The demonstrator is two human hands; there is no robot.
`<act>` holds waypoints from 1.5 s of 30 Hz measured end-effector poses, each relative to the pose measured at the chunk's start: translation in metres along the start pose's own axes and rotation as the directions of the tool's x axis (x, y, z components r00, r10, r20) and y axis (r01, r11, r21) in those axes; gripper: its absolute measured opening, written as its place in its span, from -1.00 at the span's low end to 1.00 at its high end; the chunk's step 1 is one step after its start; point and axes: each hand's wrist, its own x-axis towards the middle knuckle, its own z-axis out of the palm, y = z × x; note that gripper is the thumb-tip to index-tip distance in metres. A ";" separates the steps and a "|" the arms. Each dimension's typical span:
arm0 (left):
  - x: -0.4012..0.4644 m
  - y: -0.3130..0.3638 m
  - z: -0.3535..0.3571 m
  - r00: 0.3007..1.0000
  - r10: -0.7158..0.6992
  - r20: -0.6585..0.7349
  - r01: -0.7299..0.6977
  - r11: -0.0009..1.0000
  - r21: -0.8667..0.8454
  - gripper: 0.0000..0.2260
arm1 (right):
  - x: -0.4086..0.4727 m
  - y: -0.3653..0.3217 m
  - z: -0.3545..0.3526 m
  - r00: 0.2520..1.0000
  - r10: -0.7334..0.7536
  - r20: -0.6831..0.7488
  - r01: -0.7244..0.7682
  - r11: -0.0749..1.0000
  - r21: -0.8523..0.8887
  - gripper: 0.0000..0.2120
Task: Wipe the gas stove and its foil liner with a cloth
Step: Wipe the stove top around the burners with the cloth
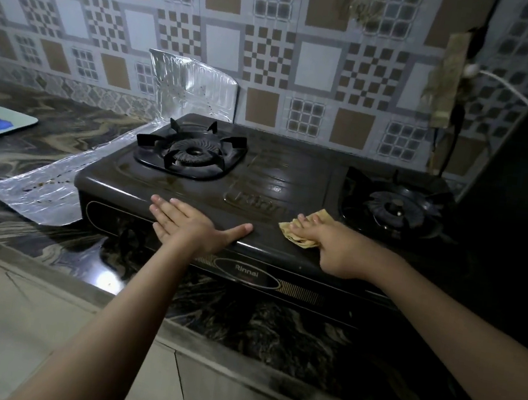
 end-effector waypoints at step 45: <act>-0.035 0.042 0.067 0.727 0.669 -0.156 -0.614 0.735 0.289 -0.40 | -0.033 -0.005 0.033 0.935 0.064 -0.349 -0.072 0.997 -0.011 -0.35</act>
